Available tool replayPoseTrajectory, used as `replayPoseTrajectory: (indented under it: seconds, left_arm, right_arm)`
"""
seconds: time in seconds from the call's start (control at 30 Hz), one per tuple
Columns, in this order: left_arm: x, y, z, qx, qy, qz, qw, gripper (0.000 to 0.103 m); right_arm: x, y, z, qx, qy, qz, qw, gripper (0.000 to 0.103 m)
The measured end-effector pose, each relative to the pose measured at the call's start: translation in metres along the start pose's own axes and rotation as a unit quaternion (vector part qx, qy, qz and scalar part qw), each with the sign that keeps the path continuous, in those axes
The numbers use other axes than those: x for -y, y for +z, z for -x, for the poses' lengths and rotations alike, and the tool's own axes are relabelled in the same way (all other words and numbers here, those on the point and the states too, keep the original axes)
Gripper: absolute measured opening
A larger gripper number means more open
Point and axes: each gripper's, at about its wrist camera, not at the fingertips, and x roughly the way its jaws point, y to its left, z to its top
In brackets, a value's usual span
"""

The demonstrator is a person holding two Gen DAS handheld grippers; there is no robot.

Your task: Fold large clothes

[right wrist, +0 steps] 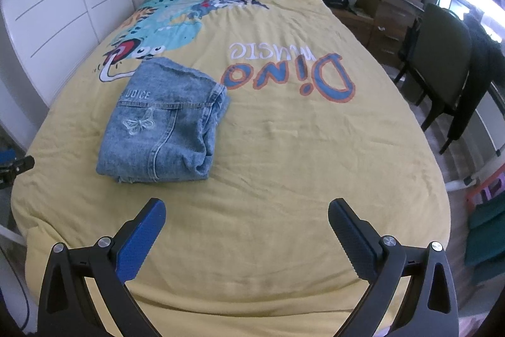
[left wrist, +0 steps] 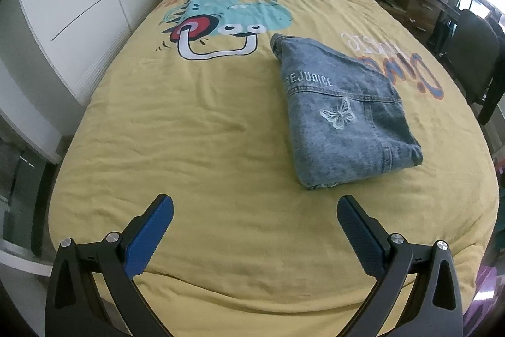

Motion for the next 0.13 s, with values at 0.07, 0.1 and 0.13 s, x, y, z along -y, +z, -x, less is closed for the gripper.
replayPoseTrajectory:
  seconds: [0.07,0.1,0.13]
  left_arm:
    - [-0.0013,-0.0008,-0.0012,0.0,0.001,0.004,1.0,0.102]
    - [-0.0017,-0.0008,-0.002,-0.002,0.001,0.005,1.0,0.102]
    - [-0.0013,-0.0015,-0.0022,-0.003,0.003,0.006,1.0,0.102]
  right_arm:
    - [0.0004,-0.0005,-0.0017,-0.003,0.0,-0.001,1.0,0.103]
    - [0.0006,-0.0006,-0.0023,-0.004,0.001,-0.002,1.0,0.103]
    - [0.001,-0.0009,-0.0028,-0.004,0.001,-0.002,1.0,0.103]
